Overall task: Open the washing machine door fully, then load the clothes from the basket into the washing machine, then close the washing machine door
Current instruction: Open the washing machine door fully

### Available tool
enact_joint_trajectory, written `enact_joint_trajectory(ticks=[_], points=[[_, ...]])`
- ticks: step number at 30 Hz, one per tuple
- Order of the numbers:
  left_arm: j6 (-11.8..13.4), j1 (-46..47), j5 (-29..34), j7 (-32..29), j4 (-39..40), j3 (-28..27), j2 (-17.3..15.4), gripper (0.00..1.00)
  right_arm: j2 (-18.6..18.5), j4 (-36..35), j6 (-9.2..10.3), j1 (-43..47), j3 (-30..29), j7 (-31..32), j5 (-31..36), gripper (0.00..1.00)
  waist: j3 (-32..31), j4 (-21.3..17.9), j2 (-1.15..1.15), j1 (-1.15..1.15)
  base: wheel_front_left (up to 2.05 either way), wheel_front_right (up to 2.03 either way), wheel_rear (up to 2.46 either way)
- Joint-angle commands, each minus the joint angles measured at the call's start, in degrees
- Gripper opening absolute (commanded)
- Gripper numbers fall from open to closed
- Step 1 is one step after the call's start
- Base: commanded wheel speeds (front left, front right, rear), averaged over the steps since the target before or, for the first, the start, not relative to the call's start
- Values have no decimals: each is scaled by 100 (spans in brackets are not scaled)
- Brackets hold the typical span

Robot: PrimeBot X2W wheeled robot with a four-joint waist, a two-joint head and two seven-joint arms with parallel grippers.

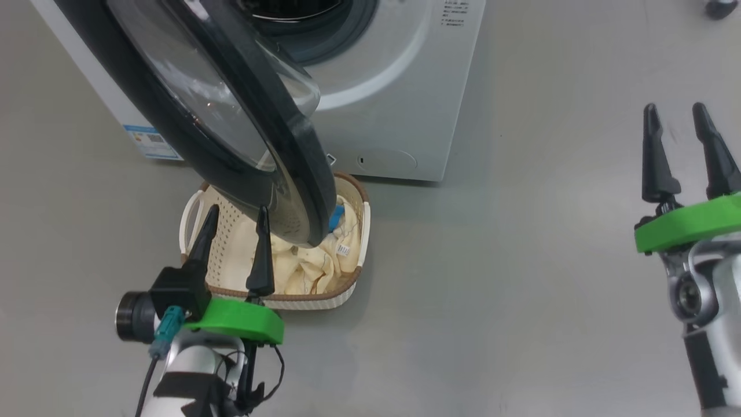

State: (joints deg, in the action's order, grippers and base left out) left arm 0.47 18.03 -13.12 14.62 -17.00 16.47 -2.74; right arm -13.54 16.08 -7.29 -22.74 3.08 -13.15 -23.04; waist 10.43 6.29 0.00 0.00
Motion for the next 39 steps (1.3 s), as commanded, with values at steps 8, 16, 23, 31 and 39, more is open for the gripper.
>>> enact_joint_trajectory(ticks=[8,16,23,31,39], points=[[3,-155,0,38,174,-384,-218,100,653,-1359,-20,1124,-506,360,1290,100,-314,-220,0,0,0,0,0],[26,-336,-57,38,157,-480,-259,100,959,-1994,-20,1971,-702,587,1577,100,-538,-293,0,0,0,0,0],[36,-469,-85,38,166,-488,-294,100,1056,-2364,-20,2572,-743,714,1661,100,-662,-333,0,0,0,0,0],[63,-579,-132,38,154,-477,-343,100,1065,-2524,-20,2905,-805,768,1557,100,-773,-380,0,0,0,0,0],[89,-605,-165,23,153,-429,-353,100,1066,-2528,-20,2990,-814,788,1500,100,-808,-382,0,0,0,0,0]])
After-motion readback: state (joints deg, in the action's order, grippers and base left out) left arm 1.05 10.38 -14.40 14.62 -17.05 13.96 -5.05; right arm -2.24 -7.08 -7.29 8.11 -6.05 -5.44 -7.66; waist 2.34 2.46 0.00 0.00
